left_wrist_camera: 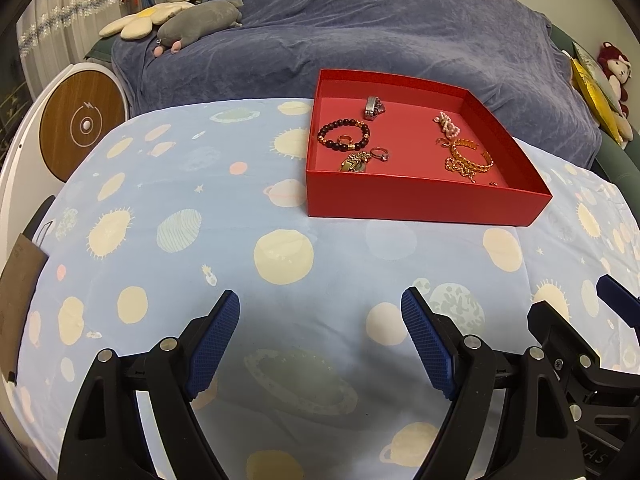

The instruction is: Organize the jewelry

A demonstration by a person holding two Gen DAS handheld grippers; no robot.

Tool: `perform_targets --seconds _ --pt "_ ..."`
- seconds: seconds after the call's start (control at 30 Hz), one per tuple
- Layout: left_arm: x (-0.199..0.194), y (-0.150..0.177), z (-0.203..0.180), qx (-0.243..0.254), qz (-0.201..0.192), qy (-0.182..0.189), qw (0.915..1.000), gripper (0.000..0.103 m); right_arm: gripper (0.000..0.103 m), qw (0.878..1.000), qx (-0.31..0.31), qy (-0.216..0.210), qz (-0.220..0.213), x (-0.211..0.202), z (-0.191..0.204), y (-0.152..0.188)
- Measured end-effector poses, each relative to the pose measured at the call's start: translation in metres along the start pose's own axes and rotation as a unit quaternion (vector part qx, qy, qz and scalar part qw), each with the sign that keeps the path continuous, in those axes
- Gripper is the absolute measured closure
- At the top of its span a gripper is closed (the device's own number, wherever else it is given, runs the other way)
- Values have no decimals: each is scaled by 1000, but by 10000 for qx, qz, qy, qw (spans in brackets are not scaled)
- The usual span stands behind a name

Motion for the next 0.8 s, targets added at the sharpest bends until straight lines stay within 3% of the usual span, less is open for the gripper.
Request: perform_targets --seconds 0.8 --pt "-2 -1 -3 76 -66 -71 9999 23 8 10000 8 -5 -2 0 0 0"
Point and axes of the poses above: each gripper's, at about its wrist camera, not at the fingertips, and x roughly the way its jaws point, z to its left, y to its underside, the point moved 5 cm from there along x, roughly the way its jaws point, and after that the axes turned 3 degrees about -x, right-handed, at the moved point
